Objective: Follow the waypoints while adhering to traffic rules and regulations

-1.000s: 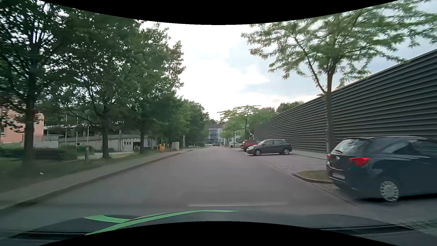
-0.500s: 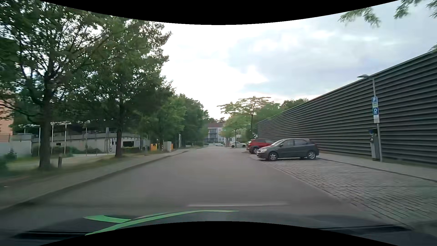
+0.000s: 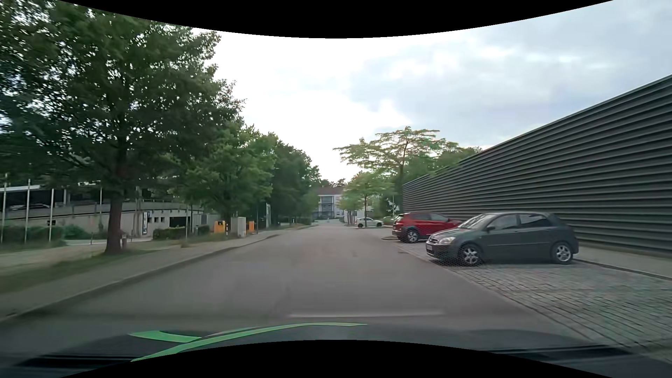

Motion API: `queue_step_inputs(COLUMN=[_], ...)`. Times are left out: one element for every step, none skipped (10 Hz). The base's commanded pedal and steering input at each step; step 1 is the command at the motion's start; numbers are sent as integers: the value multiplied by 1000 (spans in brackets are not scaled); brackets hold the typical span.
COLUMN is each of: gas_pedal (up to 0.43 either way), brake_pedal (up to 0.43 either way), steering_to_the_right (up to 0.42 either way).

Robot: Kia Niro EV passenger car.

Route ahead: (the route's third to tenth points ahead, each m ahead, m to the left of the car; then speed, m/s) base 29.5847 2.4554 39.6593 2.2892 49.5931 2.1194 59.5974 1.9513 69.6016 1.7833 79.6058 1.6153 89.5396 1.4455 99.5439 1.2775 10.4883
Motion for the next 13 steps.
queue_step_inputs(gas_pedal=[39, 39, 39, 39, 39, 39, 39, 39, 39, 39, 39, 39, 39], brake_pedal=[0, 0, 0, 0, 0, 0, 0, 0, 0, 0, 0, 0, 0], steering_to_the_right=[1, 1, 1, 1, 1, 1, 1, 1, 1, 1, 1, 1, 1])
